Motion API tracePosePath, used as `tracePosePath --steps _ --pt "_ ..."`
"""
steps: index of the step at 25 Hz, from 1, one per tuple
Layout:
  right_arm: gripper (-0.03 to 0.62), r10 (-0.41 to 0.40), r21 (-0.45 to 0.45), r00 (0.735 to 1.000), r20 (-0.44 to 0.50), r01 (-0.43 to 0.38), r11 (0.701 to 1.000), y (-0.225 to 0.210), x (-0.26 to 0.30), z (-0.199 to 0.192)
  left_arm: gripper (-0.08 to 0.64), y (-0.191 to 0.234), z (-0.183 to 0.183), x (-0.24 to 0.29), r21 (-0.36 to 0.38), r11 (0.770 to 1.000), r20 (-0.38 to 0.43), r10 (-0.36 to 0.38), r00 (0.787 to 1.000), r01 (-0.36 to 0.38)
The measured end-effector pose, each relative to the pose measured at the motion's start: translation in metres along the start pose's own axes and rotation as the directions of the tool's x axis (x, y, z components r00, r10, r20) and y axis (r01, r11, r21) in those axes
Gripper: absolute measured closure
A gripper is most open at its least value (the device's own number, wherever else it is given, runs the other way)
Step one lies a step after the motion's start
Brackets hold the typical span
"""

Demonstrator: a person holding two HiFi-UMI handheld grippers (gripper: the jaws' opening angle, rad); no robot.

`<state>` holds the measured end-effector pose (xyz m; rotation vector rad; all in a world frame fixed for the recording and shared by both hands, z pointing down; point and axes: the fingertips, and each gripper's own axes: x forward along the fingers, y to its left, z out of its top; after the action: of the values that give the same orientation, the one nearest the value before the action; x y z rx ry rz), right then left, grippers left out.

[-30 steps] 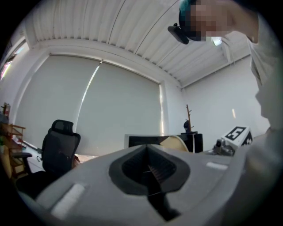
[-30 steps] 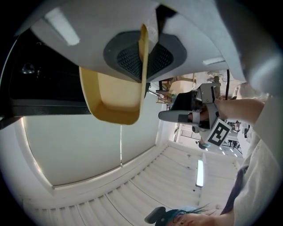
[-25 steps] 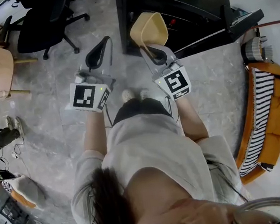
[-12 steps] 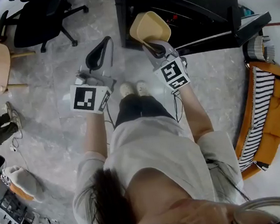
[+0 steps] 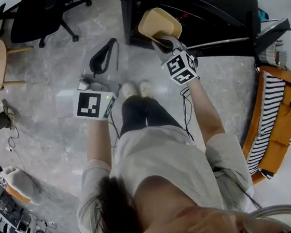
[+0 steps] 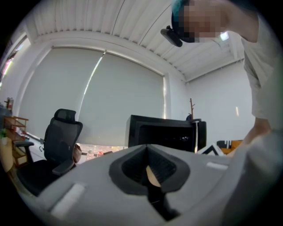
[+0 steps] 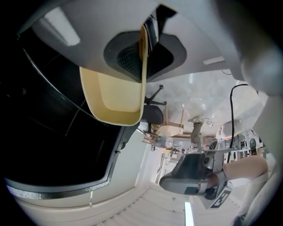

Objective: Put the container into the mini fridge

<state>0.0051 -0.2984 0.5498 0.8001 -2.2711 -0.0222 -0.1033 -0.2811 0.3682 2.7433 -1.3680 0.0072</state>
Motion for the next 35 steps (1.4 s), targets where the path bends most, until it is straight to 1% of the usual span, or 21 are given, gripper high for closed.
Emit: tracePosePath --steps 4,9,13,16,19,23,29,32,35 --pt "0.583 0.015 -0.042 0.999 -0.052 -0.017 0.999 -0.004 0.016 -0.017 0.558 0.001 -0.009 0.002 -0.003 1.0 -0.004 0.005 1.0 -0.005" --pt "0.581 0.024 -0.08 0.994 -0.104 -0.033 0.996 -0.011 0.031 -0.037 0.558 -0.002 -0.019 0.005 -0.026 1.0 -0.007 0.011 1.0 -0.011" --pt "0.581 0.026 -0.115 0.99 -0.141 -0.043 0.992 -0.018 0.039 -0.05 0.558 -0.007 -0.029 0.006 -0.016 1.0 -0.016 0.012 1.0 -0.013" --pt "0.581 0.029 -0.142 0.985 -0.169 -0.053 0.988 -0.023 0.05 -0.061 0.558 -0.007 -0.036 0.007 -0.026 1.0 -0.016 0.018 1.0 -0.018" --pt "0.581 0.028 -0.169 0.979 -0.202 -0.063 0.984 -0.027 0.061 -0.07 0.558 -0.007 -0.04 0.006 -0.041 0.999 -0.022 0.025 0.999 -0.026" --pt "0.581 0.018 -0.194 0.969 -0.245 -0.068 0.979 -0.038 0.076 -0.08 0.558 -0.004 -0.047 0.004 -0.025 0.999 -0.03 0.032 0.999 -0.033" --pt "0.58 0.003 -0.24 0.95 -0.312 -0.082 0.967 -0.054 0.095 -0.098 0.558 -0.002 -0.058 0.003 -0.031 0.998 -0.047 0.05 0.998 -0.051" --pt "0.58 -0.008 -0.255 0.941 -0.338 -0.083 0.963 -0.062 0.103 -0.105 0.558 -0.001 -0.06 0.006 -0.043 0.997 -0.052 0.054 0.997 -0.056" --pt "0.58 -0.024 -0.279 0.933 -0.359 -0.083 0.957 -0.069 0.109 -0.112 0.558 -0.001 -0.064 0.008 -0.04 0.998 -0.055 0.054 0.997 -0.056"
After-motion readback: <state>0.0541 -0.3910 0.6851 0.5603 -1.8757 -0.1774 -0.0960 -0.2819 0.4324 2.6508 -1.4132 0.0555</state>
